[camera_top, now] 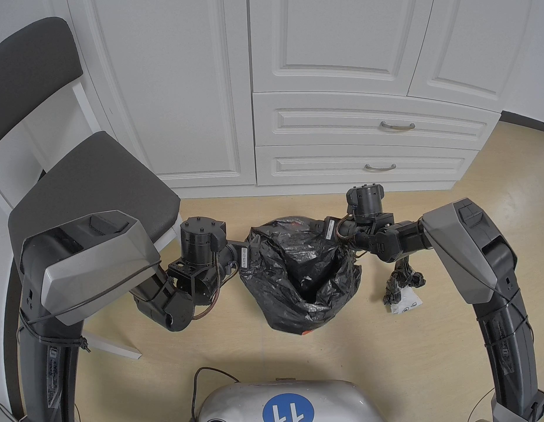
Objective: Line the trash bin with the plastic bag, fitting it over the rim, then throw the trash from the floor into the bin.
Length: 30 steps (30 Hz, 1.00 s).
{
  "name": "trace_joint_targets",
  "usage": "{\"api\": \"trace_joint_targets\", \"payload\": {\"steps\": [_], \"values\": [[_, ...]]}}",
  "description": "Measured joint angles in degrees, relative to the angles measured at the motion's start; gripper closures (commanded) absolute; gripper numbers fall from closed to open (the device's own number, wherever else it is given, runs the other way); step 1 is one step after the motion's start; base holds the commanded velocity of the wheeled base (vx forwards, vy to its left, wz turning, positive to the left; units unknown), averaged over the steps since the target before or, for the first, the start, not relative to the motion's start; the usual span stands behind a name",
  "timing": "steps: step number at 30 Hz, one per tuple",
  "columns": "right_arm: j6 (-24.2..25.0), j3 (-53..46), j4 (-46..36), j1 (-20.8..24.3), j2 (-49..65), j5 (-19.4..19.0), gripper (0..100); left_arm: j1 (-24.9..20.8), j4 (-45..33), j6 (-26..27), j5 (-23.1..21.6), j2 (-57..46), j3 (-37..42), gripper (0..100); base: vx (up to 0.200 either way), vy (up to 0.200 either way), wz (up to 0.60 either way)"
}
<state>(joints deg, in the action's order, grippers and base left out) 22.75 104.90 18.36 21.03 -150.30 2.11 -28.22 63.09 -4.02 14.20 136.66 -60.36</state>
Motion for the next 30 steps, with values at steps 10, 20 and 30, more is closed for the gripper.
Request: {"api": "trace_joint_targets", "payload": {"steps": [10, 20, 30], "values": [[-10.50, -22.02, -0.22, -0.52, 7.35, -3.55, 0, 0.28, -0.05, 0.01, 0.00, 0.02, 0.00, 0, 0.000, 0.000, 0.00], [-12.13, -35.80, 12.81, -0.67, 16.23, -4.02, 0, 0.91, -0.05, 0.00, 0.00, 0.96, -0.33, 0, 0.000, 0.000, 0.00], [-20.04, -54.08, 23.69, 8.55, 25.22, -2.76, 0, 0.57, 4.35, 0.26, -0.09, 0.67, 2.73, 0, 0.000, 0.000, 0.00]]}}
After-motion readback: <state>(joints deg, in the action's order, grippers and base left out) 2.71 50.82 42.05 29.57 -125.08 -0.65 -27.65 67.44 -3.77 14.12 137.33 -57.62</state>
